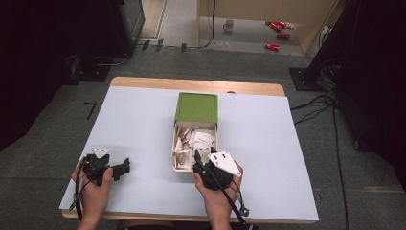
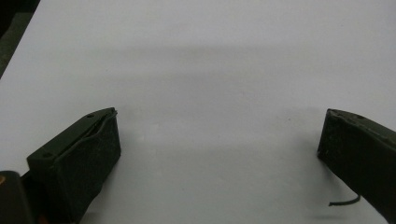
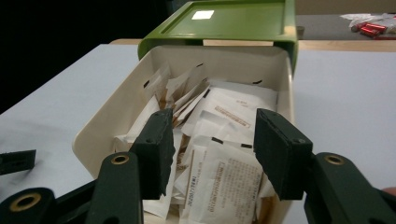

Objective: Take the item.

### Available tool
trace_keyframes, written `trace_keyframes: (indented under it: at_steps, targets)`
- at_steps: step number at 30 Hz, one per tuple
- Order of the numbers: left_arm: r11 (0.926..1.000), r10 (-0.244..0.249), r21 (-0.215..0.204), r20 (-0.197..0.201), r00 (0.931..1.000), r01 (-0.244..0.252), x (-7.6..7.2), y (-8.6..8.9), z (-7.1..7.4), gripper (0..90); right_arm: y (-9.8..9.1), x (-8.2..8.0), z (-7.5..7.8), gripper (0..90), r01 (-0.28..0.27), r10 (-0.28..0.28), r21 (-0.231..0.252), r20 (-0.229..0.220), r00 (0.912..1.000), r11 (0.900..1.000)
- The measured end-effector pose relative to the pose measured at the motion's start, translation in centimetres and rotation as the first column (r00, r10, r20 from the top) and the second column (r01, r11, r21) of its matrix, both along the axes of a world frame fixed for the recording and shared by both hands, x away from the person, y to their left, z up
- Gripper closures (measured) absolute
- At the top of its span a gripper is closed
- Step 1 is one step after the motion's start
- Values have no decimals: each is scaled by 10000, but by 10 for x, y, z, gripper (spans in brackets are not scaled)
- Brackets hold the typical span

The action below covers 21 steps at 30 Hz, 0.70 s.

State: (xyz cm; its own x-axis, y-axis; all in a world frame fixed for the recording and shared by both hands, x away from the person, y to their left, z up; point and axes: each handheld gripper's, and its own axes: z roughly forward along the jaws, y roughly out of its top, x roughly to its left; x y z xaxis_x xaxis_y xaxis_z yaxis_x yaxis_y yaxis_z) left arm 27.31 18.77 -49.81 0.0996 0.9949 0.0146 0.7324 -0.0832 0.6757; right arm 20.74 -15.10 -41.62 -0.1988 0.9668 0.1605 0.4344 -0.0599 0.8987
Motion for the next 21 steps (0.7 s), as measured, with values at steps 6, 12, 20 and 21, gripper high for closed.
trace_keyframes:
  at_steps: [6,12,20,21]
  targets:
    - [10000,-3,1,-4,10000,3,0,0,0,0,11,4,-6,489,-175,173,-121,-190,9997,9998]
    - [10000,0,-5,-2,10000,0,0,0,0,0,22,9,-15,481,-455,450,-82,-460,9979,9989]
    - [10000,2,-8,0,10000,-2,0,0,0,0,35,15,-26,444,-931,933,59,-943,9912,9956]
    - [10000,1,-6,-1,10000,-1,0,0,0,0,37,15,-28,441,-991,990,46,-999,9901,9951]
